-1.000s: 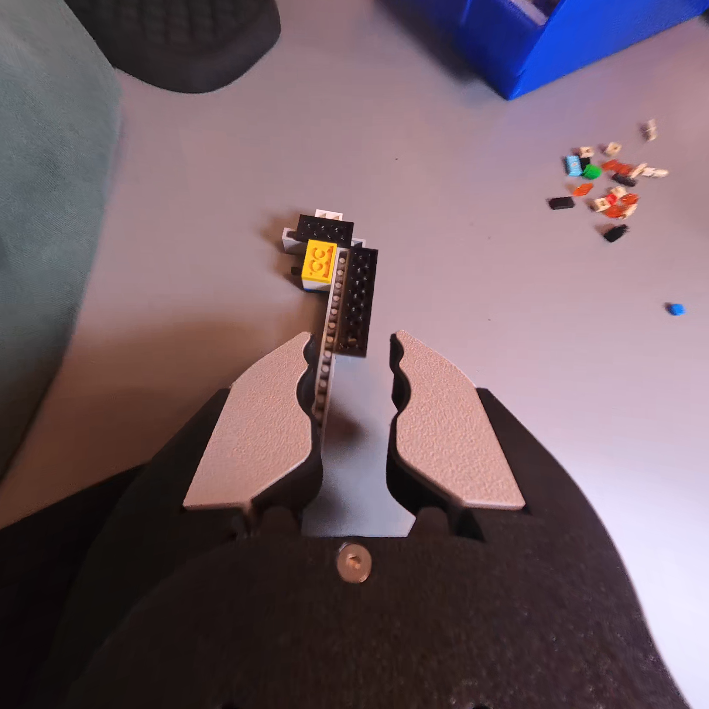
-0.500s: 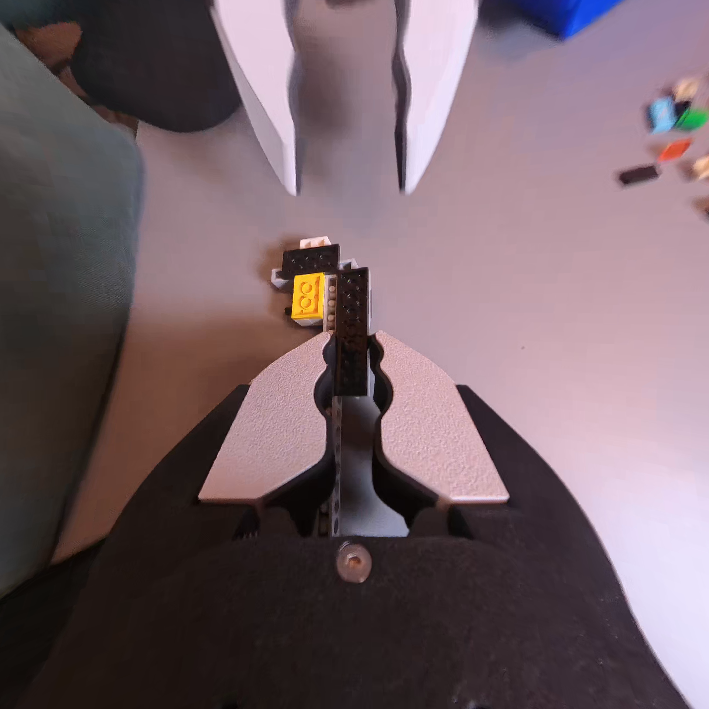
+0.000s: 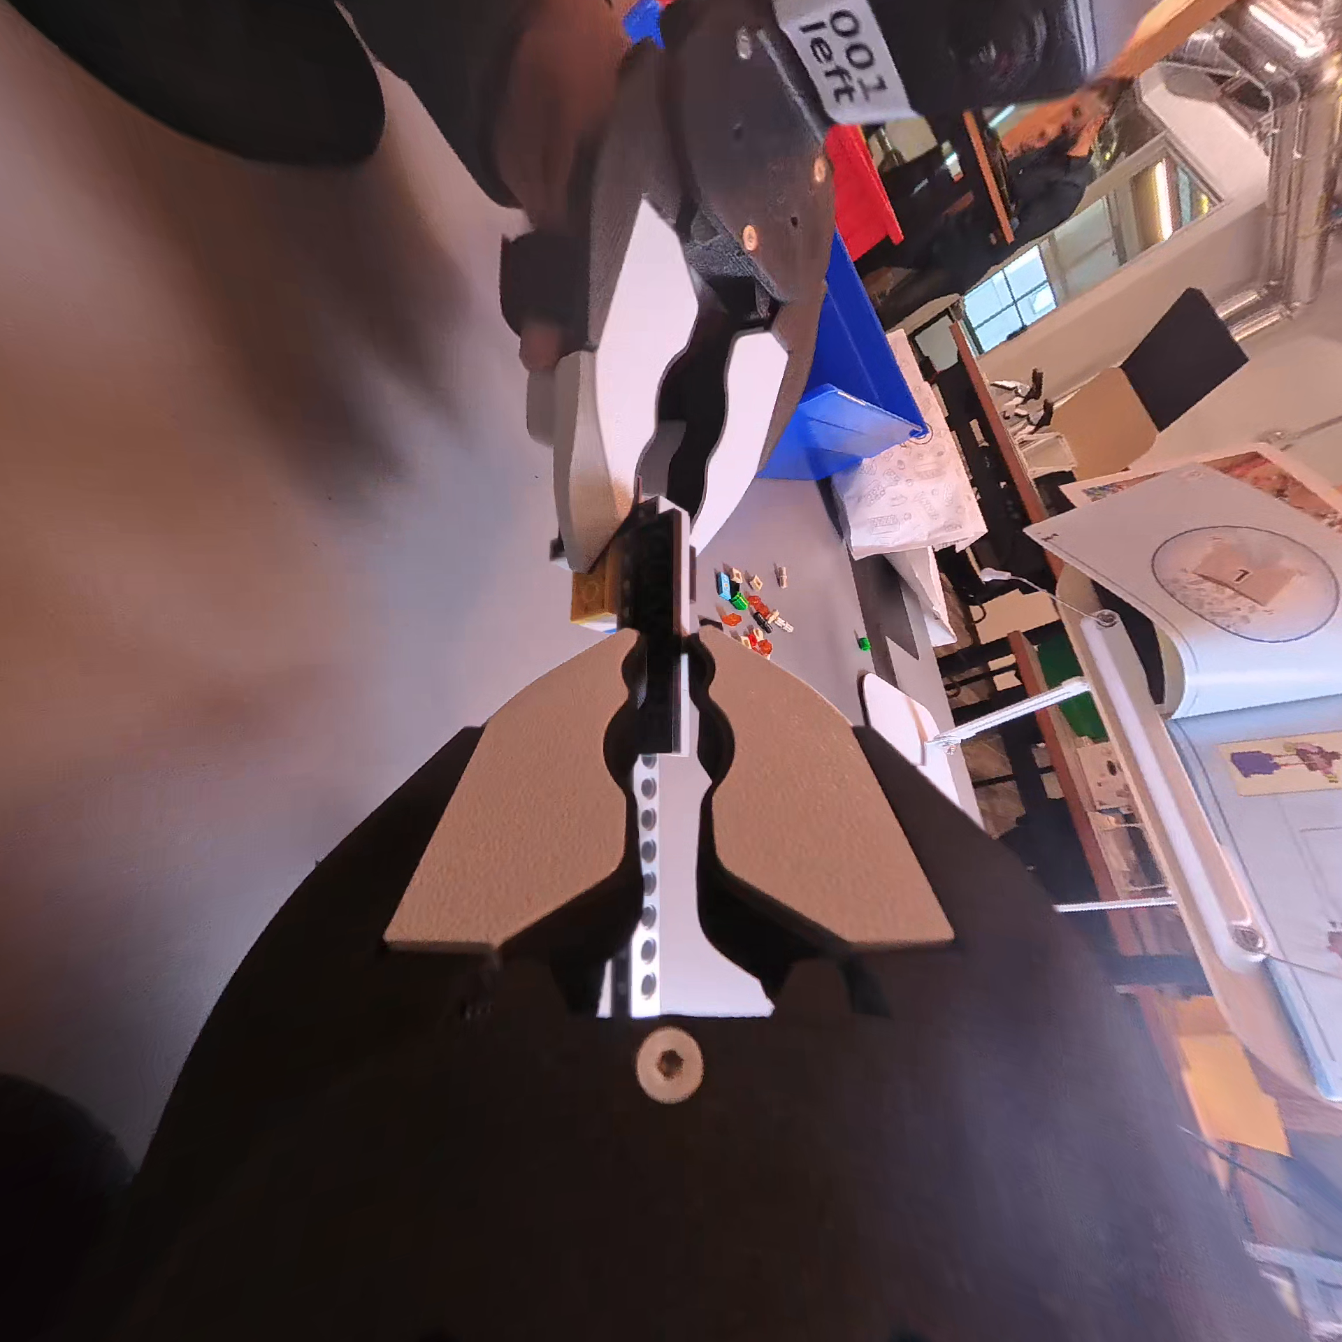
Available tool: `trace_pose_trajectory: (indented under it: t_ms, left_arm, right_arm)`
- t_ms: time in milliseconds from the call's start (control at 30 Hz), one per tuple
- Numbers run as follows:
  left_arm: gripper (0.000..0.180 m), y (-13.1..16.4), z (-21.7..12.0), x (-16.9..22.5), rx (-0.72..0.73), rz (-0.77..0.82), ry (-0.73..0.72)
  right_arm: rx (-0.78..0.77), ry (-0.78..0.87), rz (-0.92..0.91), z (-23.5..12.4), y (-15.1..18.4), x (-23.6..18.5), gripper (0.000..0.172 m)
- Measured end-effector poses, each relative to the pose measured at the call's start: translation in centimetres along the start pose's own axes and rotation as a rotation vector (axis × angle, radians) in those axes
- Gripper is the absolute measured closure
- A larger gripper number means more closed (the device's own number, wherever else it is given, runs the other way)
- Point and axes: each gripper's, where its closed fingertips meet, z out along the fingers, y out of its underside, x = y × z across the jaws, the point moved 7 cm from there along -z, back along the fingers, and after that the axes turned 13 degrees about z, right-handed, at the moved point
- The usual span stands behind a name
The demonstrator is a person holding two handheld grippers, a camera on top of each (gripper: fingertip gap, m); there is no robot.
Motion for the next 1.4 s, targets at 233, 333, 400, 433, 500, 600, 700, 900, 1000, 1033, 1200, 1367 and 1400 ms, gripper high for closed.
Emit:
trace_pose_trajectory:
  t_ms: [233,333,400,433,500,600,700,900,1000,1033,1200,1367,1400]
  left_arm:
    - [0.16,-1.3,-0.2,0.5,-0.078,0.284,-0.183]
    - [0.16,-1.5,0.1,0.7,-0.119,0.348,-0.227]
    - [0.161,-1.5,0.0,0.6,-0.095,0.293,-0.2]
    - [0.161,-1.6,0.0,0.5,-0.078,0.273,-0.188]
    - [0.161,-1.6,0.1,0.7,-0.088,0.306,-0.197]
    - [0.16,-1.7,0.1,1.0,-0.122,0.415,-0.233]
    - [0.16,-1.6,0.3,1.5,-0.152,0.521,-0.248]
    - [0.16,-1.4,1.0,2.3,-0.194,0.775,-0.301]
    - [0.16,-1.7,1.0,2.2,-0.146,0.909,-0.385]
    - [0.16,-1.6,1.1,2.1,-0.137,0.934,-0.396]
    - [0.161,0.2,2.8,1.1,-0.116,0.787,-0.313]
    - [0.156,1.2,4.3,-0.4,-0.137,0.511,-0.181]
    - [0.149,1.0,4.2,-0.7,-0.114,0.442,-0.156]
  right_arm:
    - [-0.022,-0.041,0.16,0.2,-0.5,0.6,0.148]
    - [-0.06,0.006,0.058,0.4,-0.8,0.2,0.159]
    - [-0.061,0.035,-0.015,0.2,-1.0,0.0,0.161]
    - [-0.047,0.034,-0.018,0.1,-1.2,0.0,0.161]
    - [-0.031,-0.017,0.067,-0.1,-1.1,0.2,0.162]
    - [0.0,-0.119,0.264,-0.2,-0.7,0.8,0.163]
    - [-0.005,-0.223,0.388,-0.2,-0.4,1.1,0.164]
    - [-0.006,-0.39,0.562,-0.6,0.1,1.7,0.164]
    - [0.021,-0.443,0.667,-1.0,0.1,2.5,0.164]
    - [0.017,-0.459,0.705,-1.1,0.2,2.8,0.164]
    - [-0.027,-0.37,0.79,-1.7,1.8,4.5,0.164]
    - [-0.027,-0.199,0.552,-1.5,2.4,4.2,0.163]
    - [-0.022,-0.166,0.493,-1.4,2.4,4.0,0.163]
